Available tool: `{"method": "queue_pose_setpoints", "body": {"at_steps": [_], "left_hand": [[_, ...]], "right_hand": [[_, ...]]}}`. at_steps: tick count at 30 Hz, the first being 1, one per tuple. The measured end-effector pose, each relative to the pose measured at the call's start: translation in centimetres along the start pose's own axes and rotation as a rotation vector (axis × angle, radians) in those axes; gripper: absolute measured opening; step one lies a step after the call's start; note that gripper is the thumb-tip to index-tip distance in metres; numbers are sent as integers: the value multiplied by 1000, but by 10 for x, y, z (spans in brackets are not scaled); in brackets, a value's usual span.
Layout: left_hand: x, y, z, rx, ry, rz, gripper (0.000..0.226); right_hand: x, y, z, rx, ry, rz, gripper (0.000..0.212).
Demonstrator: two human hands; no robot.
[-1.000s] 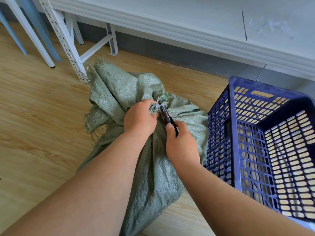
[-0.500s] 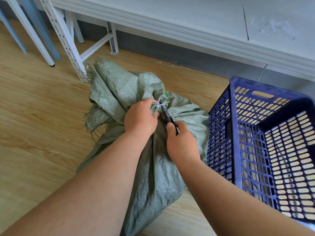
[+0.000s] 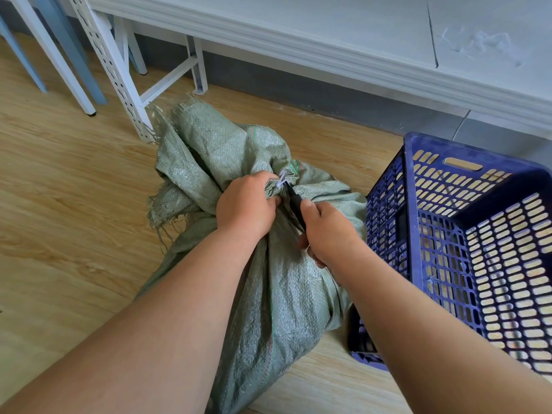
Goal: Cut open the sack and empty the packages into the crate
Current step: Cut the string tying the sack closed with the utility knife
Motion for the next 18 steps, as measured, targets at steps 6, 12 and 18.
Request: {"method": "queue_pose_setpoints", "body": {"at_steps": [6,12,18], "left_hand": [[-7,-8,4,-135,73,-22,36],[-12,-11,9,-248,233,-51,39],[-13,-11,11,-251,291,-91,39]], "right_hand": [[10,6,-1,-64,-301,-55,35],[19,9,9,-128,-540,-27,38],[20,12,18,-159,-719,20,39]]}}
Point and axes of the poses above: each hand's wrist, its own y-axis away from the middle knuckle, its own z-axis out of the palm, x = y × z, the point moved 5 cm from there along -y, towards the middle knuckle, and after that the axes turned 13 degrees about -z, right-handed, at the moved point
